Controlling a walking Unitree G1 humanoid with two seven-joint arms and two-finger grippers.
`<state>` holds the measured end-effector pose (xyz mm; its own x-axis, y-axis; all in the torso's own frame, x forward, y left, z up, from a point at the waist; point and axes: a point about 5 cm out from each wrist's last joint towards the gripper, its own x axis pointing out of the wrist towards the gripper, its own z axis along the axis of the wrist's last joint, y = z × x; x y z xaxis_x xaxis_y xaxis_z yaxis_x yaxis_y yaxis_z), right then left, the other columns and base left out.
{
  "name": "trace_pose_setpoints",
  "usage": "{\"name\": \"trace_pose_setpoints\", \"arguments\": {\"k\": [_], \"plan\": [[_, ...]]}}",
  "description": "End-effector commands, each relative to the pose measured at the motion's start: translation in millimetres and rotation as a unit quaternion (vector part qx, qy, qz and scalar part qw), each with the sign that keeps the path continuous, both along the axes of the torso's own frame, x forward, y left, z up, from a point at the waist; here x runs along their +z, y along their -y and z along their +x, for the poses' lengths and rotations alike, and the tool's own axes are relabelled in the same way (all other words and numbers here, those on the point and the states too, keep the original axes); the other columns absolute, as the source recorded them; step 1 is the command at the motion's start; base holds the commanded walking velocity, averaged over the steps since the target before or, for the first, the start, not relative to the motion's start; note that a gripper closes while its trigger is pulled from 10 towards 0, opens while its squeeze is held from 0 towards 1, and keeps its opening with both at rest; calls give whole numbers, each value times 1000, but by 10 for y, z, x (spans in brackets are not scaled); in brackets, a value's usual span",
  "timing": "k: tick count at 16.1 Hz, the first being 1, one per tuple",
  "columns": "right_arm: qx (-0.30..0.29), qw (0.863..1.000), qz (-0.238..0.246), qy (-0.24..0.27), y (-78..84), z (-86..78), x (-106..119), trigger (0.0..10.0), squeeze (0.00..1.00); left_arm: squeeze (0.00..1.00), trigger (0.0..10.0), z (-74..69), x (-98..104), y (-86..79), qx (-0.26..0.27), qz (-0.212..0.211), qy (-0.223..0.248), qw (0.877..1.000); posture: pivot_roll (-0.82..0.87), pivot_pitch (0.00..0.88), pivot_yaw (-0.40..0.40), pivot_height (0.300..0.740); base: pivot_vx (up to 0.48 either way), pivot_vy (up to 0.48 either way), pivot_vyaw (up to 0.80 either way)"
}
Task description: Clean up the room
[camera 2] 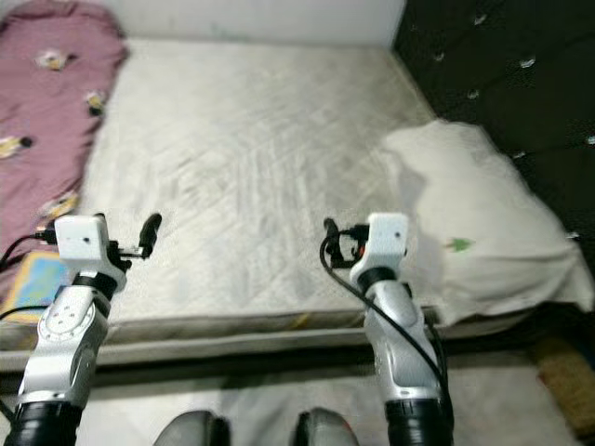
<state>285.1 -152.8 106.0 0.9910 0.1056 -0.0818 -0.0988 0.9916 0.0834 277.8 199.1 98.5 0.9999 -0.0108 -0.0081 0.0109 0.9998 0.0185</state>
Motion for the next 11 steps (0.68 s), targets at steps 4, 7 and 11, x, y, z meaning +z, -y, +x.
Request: {"name": "trace_pose_setpoints", "arguments": {"k": [4,7,11], "plan": [[-18,1000,-6,-6,113,-19,-25,10000,0,0,10000,4,-22,86,-12,-4,-4,1000,31,81,-43,740,0,480,0],[-17,1000,-7,-7,114,-19,-27,10000,0,0,10000,3,-26,91,-13,-5,-5,1000,32,85,-43,740,0,480,0],[-16,1000,-9,-8,120,-20,-31,10000,0,0,10000,-2,-33,101,-13,-5,-6,1000,31,88,-45,740,0,480,0]]}}
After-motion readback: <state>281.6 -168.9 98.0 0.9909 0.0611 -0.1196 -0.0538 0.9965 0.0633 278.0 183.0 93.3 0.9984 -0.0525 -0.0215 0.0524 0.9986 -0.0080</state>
